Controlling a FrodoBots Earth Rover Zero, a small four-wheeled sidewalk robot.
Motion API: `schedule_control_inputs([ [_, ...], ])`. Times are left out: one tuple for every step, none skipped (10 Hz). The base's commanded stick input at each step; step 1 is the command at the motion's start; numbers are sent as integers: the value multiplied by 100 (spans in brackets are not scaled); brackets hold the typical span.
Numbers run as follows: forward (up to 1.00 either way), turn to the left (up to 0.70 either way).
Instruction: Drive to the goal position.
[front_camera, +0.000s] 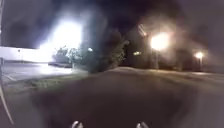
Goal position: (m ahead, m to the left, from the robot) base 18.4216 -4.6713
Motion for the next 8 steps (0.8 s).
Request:
schedule_control_inputs([
  [50, 0],
  [50, 0],
  [50, 0],
  [50, 0],
  [50, 0],
  [50, 0],
  [50, 0],
  [50, 0],
])
